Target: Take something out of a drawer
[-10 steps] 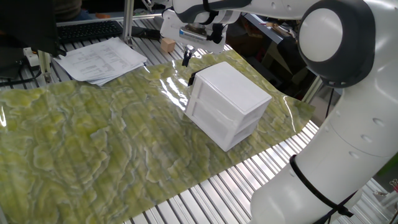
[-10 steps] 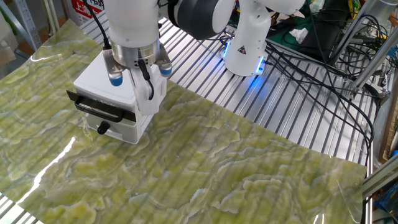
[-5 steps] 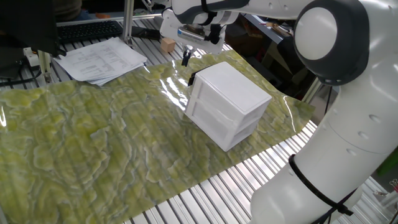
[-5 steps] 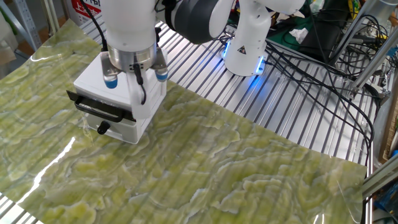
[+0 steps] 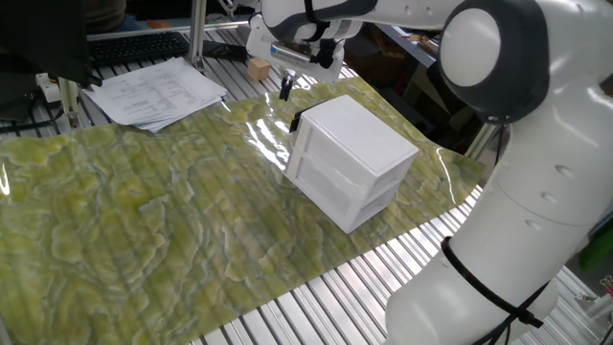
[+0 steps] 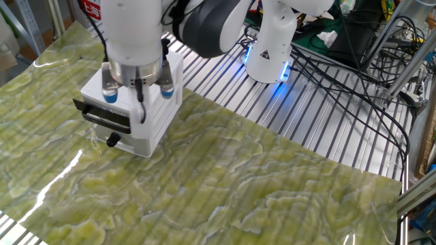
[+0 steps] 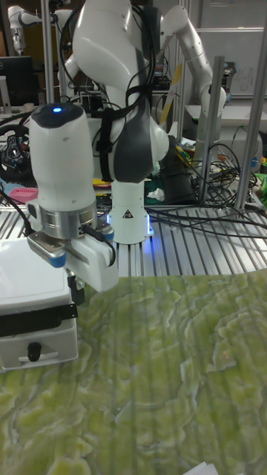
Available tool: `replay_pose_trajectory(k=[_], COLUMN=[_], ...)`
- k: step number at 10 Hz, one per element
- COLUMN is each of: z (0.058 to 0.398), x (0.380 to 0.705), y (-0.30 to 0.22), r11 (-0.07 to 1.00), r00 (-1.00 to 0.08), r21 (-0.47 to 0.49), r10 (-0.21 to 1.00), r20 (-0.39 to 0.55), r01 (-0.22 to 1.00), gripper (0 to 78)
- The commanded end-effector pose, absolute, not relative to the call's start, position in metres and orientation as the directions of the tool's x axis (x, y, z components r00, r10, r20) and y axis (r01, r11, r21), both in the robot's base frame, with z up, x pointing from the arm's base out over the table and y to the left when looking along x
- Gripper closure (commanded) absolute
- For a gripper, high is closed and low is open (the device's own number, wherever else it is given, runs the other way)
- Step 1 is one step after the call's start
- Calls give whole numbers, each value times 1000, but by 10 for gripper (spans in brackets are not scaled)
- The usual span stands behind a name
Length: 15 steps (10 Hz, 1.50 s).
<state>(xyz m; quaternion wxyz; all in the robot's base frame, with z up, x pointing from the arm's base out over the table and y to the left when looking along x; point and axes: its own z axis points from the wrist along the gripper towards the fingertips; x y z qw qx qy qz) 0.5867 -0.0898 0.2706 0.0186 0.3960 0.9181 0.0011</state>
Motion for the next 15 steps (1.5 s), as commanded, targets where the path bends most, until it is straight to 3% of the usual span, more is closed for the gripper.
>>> replay_pose_trajectory(k=[1, 15], z=[267, 241], x=[599, 632], y=[-102, -162], r11=[653, 502], r00=[-652, -503], r21=[5, -37], r10=[756, 859], r20=[-53, -88], r01=[757, 864], gripper=[776, 776])
